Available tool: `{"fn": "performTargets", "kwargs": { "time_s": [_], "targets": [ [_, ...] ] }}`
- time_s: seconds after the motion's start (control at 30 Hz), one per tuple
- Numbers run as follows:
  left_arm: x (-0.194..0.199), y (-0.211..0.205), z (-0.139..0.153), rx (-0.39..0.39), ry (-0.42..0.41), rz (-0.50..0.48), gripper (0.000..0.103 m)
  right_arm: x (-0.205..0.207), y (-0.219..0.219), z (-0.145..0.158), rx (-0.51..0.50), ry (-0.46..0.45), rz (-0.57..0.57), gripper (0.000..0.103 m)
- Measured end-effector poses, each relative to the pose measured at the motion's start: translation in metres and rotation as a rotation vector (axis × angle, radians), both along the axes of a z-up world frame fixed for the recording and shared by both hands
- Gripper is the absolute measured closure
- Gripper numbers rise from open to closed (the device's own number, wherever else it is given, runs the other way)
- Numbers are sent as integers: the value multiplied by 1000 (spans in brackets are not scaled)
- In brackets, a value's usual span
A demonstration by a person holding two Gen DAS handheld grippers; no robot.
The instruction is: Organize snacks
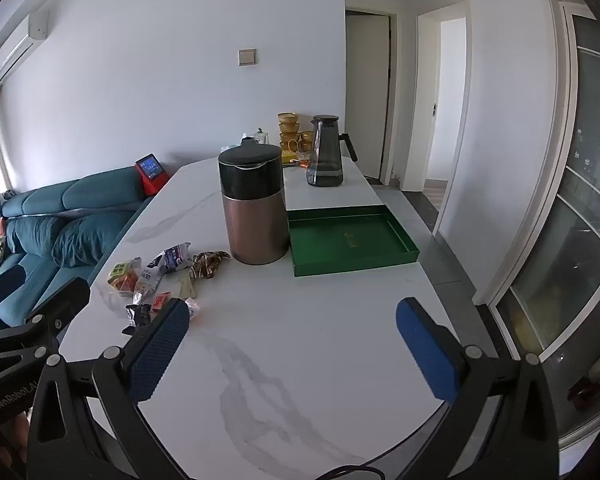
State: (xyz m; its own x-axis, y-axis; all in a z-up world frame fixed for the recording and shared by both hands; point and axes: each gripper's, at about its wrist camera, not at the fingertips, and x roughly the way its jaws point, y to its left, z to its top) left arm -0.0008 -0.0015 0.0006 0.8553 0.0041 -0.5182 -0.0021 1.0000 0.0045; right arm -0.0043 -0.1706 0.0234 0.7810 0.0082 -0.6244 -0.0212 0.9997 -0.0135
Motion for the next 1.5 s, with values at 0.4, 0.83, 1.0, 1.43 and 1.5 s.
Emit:
{"fn": "performTargets", "kwargs": {
  "time_s": [0.4, 0.83, 1.0, 1.43, 1.5],
  "targets": [
    [0, 0, -3, -18, 15, 4, 1, -1, -2, 2, -3, -14, 1, 0],
    [-10, 0, 1, -16, 6, -15, 1, -3, 2, 6, -20, -10, -7, 0],
    [-12, -3, 1, -14, 5, -17, 1, -2, 5, 5, -25, -12, -7, 0],
    [-11, 3, 3, -20, 9, -14, 1, -2, 6, 5, -28, -10, -8, 0],
    [-11, 3, 4, -17, 9, -13, 1, -3, 5, 6, -31, -9, -9, 0]
  ]
}}
